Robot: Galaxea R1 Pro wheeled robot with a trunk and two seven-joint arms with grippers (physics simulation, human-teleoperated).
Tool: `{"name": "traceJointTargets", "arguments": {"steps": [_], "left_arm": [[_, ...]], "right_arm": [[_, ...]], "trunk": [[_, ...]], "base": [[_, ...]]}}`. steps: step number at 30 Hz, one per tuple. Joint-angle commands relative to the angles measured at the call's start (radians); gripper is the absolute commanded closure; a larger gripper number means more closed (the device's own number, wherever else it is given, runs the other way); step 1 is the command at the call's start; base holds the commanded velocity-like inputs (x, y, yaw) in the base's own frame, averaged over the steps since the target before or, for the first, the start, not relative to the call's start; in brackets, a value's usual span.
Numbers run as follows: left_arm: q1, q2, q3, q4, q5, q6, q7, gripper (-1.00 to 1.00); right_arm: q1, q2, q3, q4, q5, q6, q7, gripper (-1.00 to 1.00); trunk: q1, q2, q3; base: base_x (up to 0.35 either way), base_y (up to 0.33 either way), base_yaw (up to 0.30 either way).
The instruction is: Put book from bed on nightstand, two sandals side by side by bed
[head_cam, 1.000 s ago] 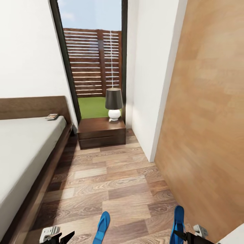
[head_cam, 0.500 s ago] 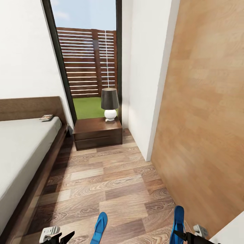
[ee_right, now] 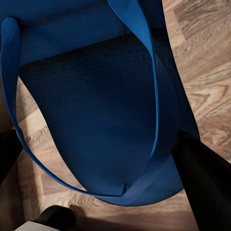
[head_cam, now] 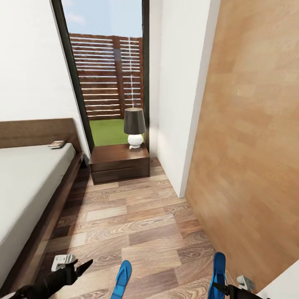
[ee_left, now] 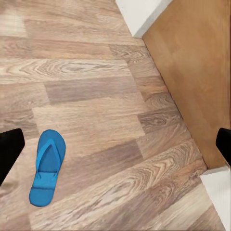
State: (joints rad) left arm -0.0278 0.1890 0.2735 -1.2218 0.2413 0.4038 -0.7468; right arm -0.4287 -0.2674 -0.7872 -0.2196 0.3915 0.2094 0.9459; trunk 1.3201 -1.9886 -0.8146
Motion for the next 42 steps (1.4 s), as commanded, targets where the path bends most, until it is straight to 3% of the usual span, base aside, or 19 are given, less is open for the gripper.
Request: {"name": "traceJointTargets", "arguments": {"steps": [1, 3, 5, 8, 9, 11, 14, 15, 18, 21, 24, 42], "left_arm": [[-0.011, 0.000, 0.001, -0.035, 0.003, 0.032, 0.012, -1.00], [-0.046, 0.000, 0.000, -0.101, -0.010, 0.107, 0.070, -1.00], [-0.113, -0.003, -0.004, -0.157, -0.033, 0.205, 0.175, -1.00], [-0.193, -0.022, -0.026, -0.170, -0.052, 0.280, 0.283, -1.00], [-0.229, -0.037, -0.055, -0.165, -0.059, 0.304, 0.334, -1.00], [-0.279, -0.060, -0.146, -0.130, -0.066, 0.329, 0.437, -1.00], [-0.316, -0.087, -0.238, -0.066, -0.070, 0.338, 0.547, -1.00], [-0.362, -0.129, -0.297, 0.013, -0.070, 0.343, 0.645, -1.00], [-0.409, -0.186, -0.329, 0.141, -0.073, 0.342, 0.743, -1.00], [-0.427, -0.211, -0.345, 0.224, -0.074, 0.333, 0.788, -1.00], [-0.434, -0.216, -0.365, 0.259, -0.073, 0.319, 0.806, -1.00], [-0.425, -0.214, -0.364, 0.272, -0.066, 0.323, 0.819, -1.00]], "right_arm": [[-0.001, 0.000, -0.009, -0.001, 0.004, 0.010, 0.005, 1.00], [-0.001, 0.000, -0.009, -0.001, 0.004, 0.010, 0.005, 1.00], [-0.001, 0.000, -0.008, -0.001, 0.004, 0.010, 0.005, 1.00], [-0.001, 0.000, -0.008, -0.001, 0.004, 0.010, 0.004, 1.00], [-0.001, 0.000, -0.008, -0.001, 0.004, 0.010, 0.004, 1.00], [-0.001, 0.001, -0.007, -0.001, 0.004, 0.011, 0.004, 1.00], [-0.001, 0.001, -0.007, 0.000, 0.004, 0.010, 0.005, 1.00], [-0.001, 0.001, -0.007, 0.000, 0.004, 0.011, 0.005, 1.00], [-0.001, 0.002, -0.007, 0.002, 0.004, 0.011, 0.005, 1.00], [-0.001, 0.001, -0.007, 0.003, 0.004, 0.011, 0.005, 1.00], [-0.001, 0.001, -0.007, 0.003, 0.004, 0.011, 0.006, 1.00], [-0.001, 0.001, -0.007, 0.003, 0.004, 0.011, 0.006, 1.00]], "trunk": [[0.000, 0.000, -0.001], [0.000, 0.000, -0.001], [0.000, 0.000, -0.001], [0.000, 0.000, -0.001], [0.000, 0.000, -0.001], [0.000, 0.000, -0.001], [0.000, 0.000, -0.001], [0.000, 0.000, -0.001], [0.000, 0.000, -0.001], [0.000, 0.000, -0.001], [0.000, 0.000, -0.001], [0.000, 0.000, -0.001]], "base": [[0.101, 0.000, 0.000], [0.112, 0.000, 0.000], [0.115, 0.000, 0.000], [0.116, 0.000, 0.000], [0.133, 0.000, 0.000], [0.159, 0.000, 0.000], [0.175, 0.000, 0.000], [0.184, 0.000, 0.000], [0.142, 0.000, 0.000], [0.056, 0.000, 0.000], [0.016, 0.000, 0.000], [0.001, 0.000, 0.000]]}}
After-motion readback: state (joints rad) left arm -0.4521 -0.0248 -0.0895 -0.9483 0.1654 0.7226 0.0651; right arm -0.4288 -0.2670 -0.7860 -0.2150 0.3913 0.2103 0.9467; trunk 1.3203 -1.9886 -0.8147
